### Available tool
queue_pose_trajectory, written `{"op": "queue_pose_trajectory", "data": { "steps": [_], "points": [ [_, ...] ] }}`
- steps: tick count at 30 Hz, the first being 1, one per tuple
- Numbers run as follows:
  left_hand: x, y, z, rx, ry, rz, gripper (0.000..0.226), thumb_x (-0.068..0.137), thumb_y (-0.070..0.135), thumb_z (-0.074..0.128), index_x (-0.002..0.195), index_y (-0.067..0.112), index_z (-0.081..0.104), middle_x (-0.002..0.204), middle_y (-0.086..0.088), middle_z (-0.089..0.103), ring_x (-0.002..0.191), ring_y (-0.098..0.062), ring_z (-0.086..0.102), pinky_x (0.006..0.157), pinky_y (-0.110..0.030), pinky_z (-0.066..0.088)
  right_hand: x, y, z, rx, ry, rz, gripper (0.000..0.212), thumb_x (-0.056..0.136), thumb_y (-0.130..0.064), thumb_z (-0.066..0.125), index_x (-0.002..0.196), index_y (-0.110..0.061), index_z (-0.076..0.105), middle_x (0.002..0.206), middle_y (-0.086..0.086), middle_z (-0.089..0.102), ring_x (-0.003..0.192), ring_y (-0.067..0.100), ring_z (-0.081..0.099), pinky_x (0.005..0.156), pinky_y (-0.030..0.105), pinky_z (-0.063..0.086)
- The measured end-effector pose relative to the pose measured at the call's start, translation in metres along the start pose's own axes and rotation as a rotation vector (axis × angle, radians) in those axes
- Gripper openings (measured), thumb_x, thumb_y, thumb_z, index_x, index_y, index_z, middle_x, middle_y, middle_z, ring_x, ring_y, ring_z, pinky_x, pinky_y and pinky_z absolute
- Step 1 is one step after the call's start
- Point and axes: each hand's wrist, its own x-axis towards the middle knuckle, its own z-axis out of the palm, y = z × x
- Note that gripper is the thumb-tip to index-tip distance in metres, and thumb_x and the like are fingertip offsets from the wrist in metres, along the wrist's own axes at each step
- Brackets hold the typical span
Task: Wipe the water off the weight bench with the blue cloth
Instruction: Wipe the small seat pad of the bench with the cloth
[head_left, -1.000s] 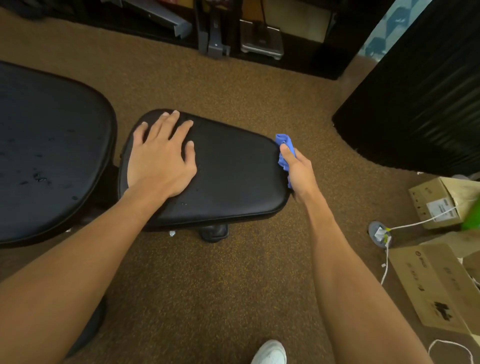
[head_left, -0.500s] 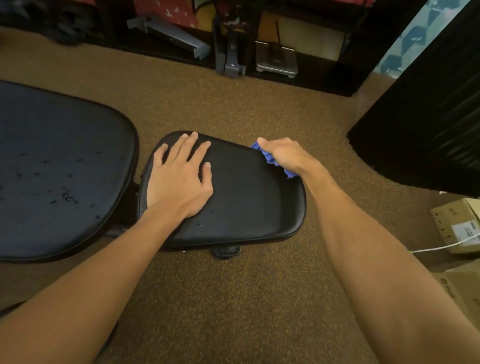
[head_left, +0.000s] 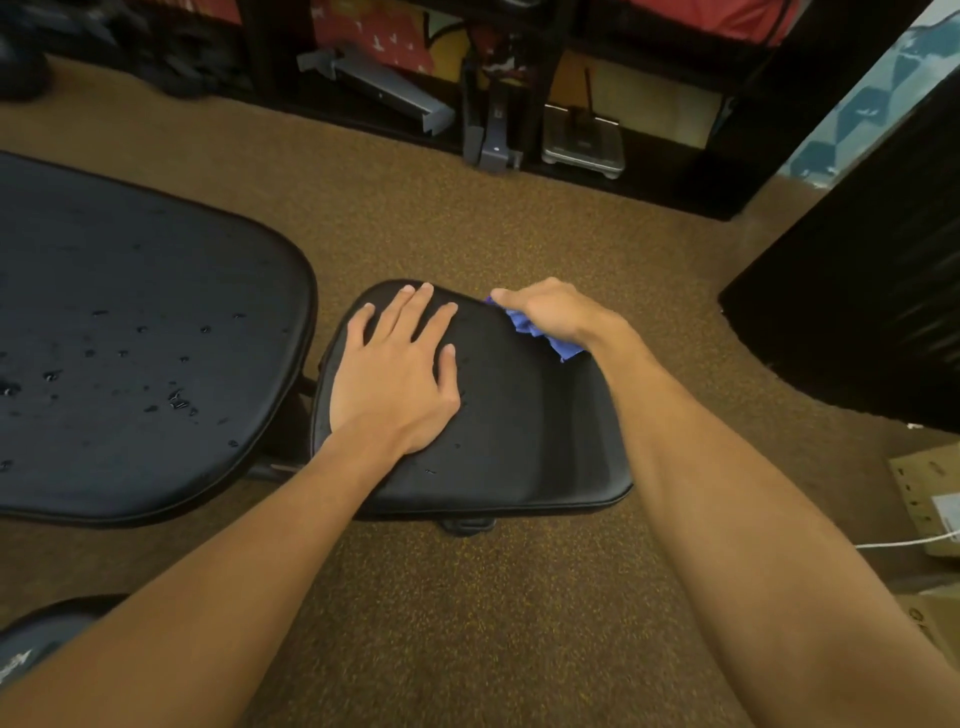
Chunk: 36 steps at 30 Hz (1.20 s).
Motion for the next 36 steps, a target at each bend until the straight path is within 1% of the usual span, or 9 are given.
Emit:
{"op": "queue_pose_trajectory", "data": {
  "steps": [3, 5, 8, 10, 13, 16, 20, 28, 36],
  "points": [
    [0.001, 0.000, 0.000, -0.007, -0.005, -0.001, 0.060, 0.105, 0.044, 0.026, 0.160, 0.029, 0.042, 0.172, 0.000, 0.030, 0.161, -0.016, 0.021, 0.130, -0.049, 0.014, -0.009, 0.030, -0.014, 0.121, 0.005, -0.060, 0.040, 0.099, -0.054, 0.067, 0.080, -0.019, 0.066, 0.061, -0.012, 0.045, 0.057, 0.011, 0.040, 0.049, 0.023, 0.034],
    [0.000, 0.000, 0.001, -0.010, -0.008, 0.000, 0.059, 0.106, 0.044, 0.026, 0.161, 0.029, 0.041, 0.173, 0.000, 0.030, 0.161, -0.017, 0.020, 0.130, -0.049, 0.014, -0.009, 0.047, -0.023, 0.142, -0.025, 0.030, 0.043, 0.098, -0.060, 0.064, 0.078, -0.022, 0.070, 0.064, -0.010, 0.045, 0.059, 0.012, 0.045, 0.058, 0.028, 0.041],
    [0.000, -0.001, 0.001, -0.014, -0.010, 0.004, 0.059, 0.107, 0.043, 0.026, 0.161, 0.028, 0.040, 0.173, 0.000, 0.029, 0.161, -0.017, 0.020, 0.130, -0.049, 0.014, 0.003, 0.040, -0.019, 0.031, -0.022, 0.141, 0.057, 0.091, -0.072, 0.058, 0.075, -0.019, 0.071, 0.077, -0.004, 0.058, 0.084, 0.022, 0.066, 0.099, 0.044, 0.055],
    [0.001, -0.001, 0.001, -0.019, -0.009, 0.009, 0.059, 0.106, 0.042, 0.025, 0.161, 0.027, 0.040, 0.173, -0.001, 0.029, 0.161, -0.017, 0.020, 0.130, -0.049, 0.014, 0.009, 0.015, -0.005, -0.053, 0.027, 0.115, 0.060, 0.096, -0.071, 0.051, 0.099, -0.017, 0.078, 0.086, -0.003, 0.065, 0.085, 0.022, 0.061, 0.090, 0.037, 0.050],
    [0.002, -0.002, 0.001, -0.022, -0.021, 0.006, 0.061, 0.105, 0.037, 0.023, 0.162, 0.021, 0.040, 0.172, 0.000, 0.030, 0.161, -0.016, 0.021, 0.130, -0.049, 0.014, -0.002, -0.018, 0.020, -0.294, 0.178, -0.027, 0.058, 0.103, -0.070, 0.035, 0.123, -0.034, 0.075, 0.123, 0.001, 0.073, 0.121, 0.027, 0.063, 0.103, 0.043, 0.048],
    [0.002, -0.004, 0.001, -0.026, -0.042, 0.000, 0.063, 0.104, 0.032, 0.021, 0.163, 0.014, 0.037, 0.173, -0.001, 0.030, 0.161, -0.016, 0.020, 0.131, -0.048, 0.012, -0.029, -0.006, 0.038, -0.440, 0.387, -0.225, 0.044, 0.111, -0.057, 0.035, 0.126, -0.036, 0.071, 0.117, -0.006, 0.073, 0.120, 0.026, 0.062, 0.090, 0.038, 0.043],
    [0.001, -0.005, -0.002, -0.075, -0.056, 0.009, 0.059, 0.107, 0.022, 0.032, 0.164, 0.008, 0.032, 0.173, -0.003, 0.028, 0.162, -0.016, 0.017, 0.133, -0.046, 0.006, -0.066, 0.027, 0.070, -0.462, 0.578, -0.444, 0.051, 0.113, -0.050, 0.036, 0.151, -0.025, 0.058, 0.153, -0.005, 0.059, 0.150, 0.023, 0.044, 0.125, 0.034, 0.029],
    [-0.012, -0.025, -0.019, -0.268, 0.002, -0.070, 0.049, 0.102, 0.020, 0.057, 0.150, 0.010, 0.056, 0.165, -0.009, 0.044, 0.157, -0.023, 0.032, 0.130, -0.045, 0.022, -0.139, 0.025, 0.097, -0.538, 0.563, -0.268, 0.064, 0.112, -0.057, 0.021, 0.169, -0.027, 0.023, 0.177, -0.009, 0.010, 0.165, 0.022, -0.005, 0.132, 0.051, -0.005],
    [-0.027, -0.040, -0.017, -0.247, -0.050, -0.114, 0.056, 0.112, 0.041, 0.029, 0.166, 0.030, 0.031, 0.177, 0.008, 0.011, 0.164, -0.012, 0.004, 0.129, -0.045, 0.025, -0.113, 0.026, 0.098, -0.617, 0.602, -0.259, 0.059, 0.113, -0.051, 0.019, 0.166, -0.030, 0.032, 0.174, -0.007, 0.026, 0.165, 0.017, 0.008, 0.133, 0.050, 0.011]
  ]
}}
